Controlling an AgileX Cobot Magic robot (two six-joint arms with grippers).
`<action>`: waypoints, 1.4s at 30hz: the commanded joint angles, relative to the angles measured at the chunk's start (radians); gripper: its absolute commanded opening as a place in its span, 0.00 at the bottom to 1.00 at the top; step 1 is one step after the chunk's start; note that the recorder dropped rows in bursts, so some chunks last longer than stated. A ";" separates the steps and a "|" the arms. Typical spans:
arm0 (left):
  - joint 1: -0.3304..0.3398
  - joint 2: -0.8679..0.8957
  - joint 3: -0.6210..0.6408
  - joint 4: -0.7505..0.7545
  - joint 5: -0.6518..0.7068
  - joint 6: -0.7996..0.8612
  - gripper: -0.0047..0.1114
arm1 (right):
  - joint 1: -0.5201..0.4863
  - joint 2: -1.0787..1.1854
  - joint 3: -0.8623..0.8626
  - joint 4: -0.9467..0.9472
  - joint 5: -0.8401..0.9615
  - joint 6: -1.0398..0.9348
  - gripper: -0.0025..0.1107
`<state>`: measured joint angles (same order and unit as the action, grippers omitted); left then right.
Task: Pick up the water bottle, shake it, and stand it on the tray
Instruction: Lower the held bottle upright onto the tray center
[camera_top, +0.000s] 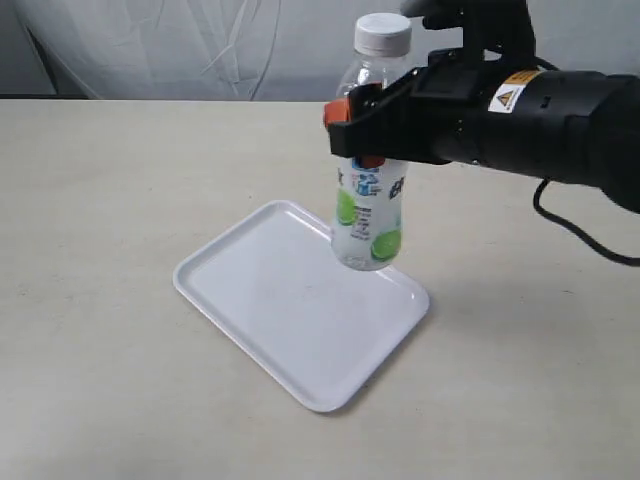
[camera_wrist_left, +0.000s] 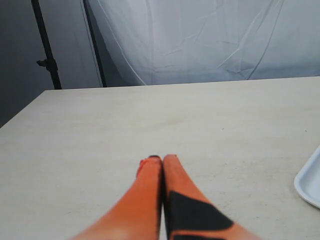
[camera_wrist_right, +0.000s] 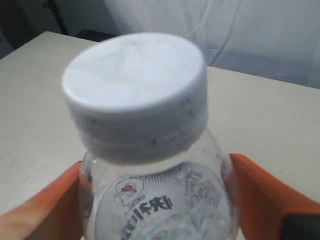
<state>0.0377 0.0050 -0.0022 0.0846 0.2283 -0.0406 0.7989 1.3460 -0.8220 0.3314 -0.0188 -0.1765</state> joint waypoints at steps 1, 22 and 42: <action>0.000 -0.005 0.002 0.003 -0.003 -0.004 0.04 | 0.161 -0.011 -0.001 0.010 -0.101 0.015 0.01; 0.000 -0.005 0.002 0.003 -0.003 -0.004 0.04 | 0.086 -0.001 0.020 -0.072 -0.266 -0.009 0.01; 0.000 -0.005 0.002 0.003 -0.003 -0.004 0.04 | 0.139 0.306 0.176 -0.076 -0.743 0.084 0.01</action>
<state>0.0377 0.0050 -0.0022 0.0846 0.2283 -0.0406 0.9369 1.6421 -0.6413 0.2641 -0.6713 -0.1215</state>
